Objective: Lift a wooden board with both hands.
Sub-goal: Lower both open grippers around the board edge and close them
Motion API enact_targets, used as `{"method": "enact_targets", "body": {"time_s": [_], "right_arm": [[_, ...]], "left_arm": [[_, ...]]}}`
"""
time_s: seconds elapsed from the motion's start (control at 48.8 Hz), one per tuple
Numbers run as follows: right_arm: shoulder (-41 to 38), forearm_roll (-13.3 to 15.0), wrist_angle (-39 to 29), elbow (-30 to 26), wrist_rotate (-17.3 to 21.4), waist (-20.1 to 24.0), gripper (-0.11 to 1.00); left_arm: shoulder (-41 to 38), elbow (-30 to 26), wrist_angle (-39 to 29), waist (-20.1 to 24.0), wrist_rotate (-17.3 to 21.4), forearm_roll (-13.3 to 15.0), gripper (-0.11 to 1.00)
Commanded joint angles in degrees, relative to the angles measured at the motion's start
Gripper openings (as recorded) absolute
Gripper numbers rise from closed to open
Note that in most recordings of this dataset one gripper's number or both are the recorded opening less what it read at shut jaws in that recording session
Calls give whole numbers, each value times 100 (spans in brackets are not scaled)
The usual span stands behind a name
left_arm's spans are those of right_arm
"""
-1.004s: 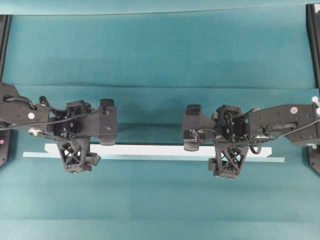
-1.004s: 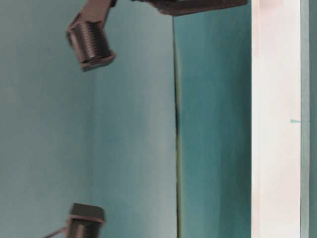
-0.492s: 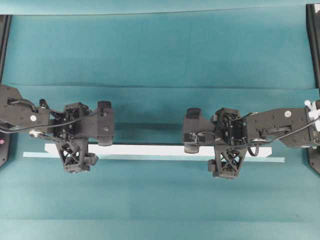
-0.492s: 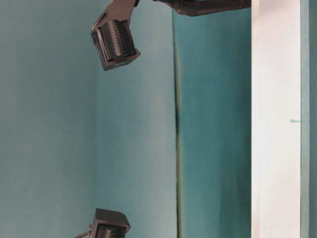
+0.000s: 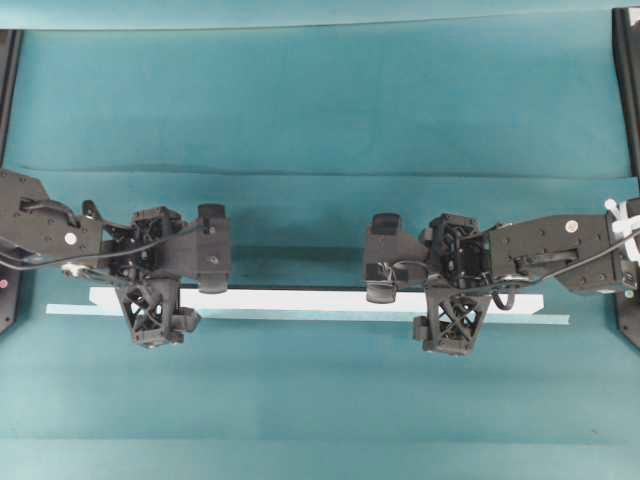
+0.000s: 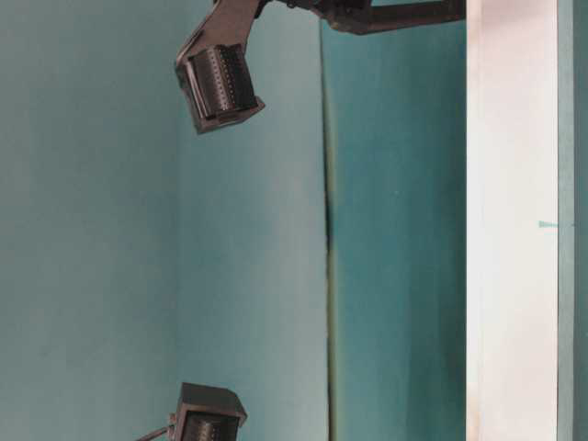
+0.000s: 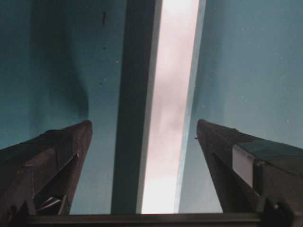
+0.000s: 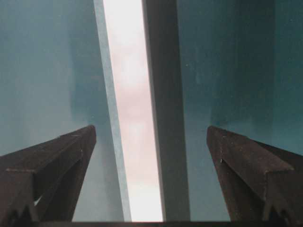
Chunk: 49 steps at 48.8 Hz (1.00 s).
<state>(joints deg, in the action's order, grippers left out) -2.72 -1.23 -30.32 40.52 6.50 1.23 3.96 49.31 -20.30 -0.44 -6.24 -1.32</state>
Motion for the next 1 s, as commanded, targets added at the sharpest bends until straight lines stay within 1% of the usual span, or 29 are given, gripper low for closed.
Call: {"method": "enact_targets", "body": {"time_s": [0.0, 0.205, 0.225, 0.287, 0.328, 0.369, 0.471, 0.533, 0.553, 0.983], "right_arm": [[-35, 0, 35, -18, -26, 0, 95], [-62, -9, 70, -18, 44, -44, 93], [-62, -9, 79, -18, 53, -44, 92], [-70, -18, 70, -26, 70, -44, 86], [-79, -26, 53, -44, 79, -44, 79], [-79, -35, 44, -44, 79, -44, 69], [-97, -70, -9, -70, 62, -44, 38], [-88, -79, -18, -79, 53, -44, 23], [-97, -79, -26, -79, 53, -35, 21], [-97, -79, -105, -88, 35, -26, 22]], "left_arm": [[0, -62, 79, -26, -9, -18, 98], [-88, -97, 167, -44, -18, -18, 94], [-88, -105, 167, -44, -18, -18, 93], [-97, -114, 167, -44, -35, -18, 84], [-97, -114, 167, -44, -62, -18, 75], [-88, -123, 167, -44, -79, -18, 64], [-97, -123, 149, -44, -97, -18, 33], [-88, -123, 149, -35, -88, -18, 20], [-97, -123, 149, -35, -88, -18, 18], [-88, -132, 149, -53, -53, -18, 18]]}}
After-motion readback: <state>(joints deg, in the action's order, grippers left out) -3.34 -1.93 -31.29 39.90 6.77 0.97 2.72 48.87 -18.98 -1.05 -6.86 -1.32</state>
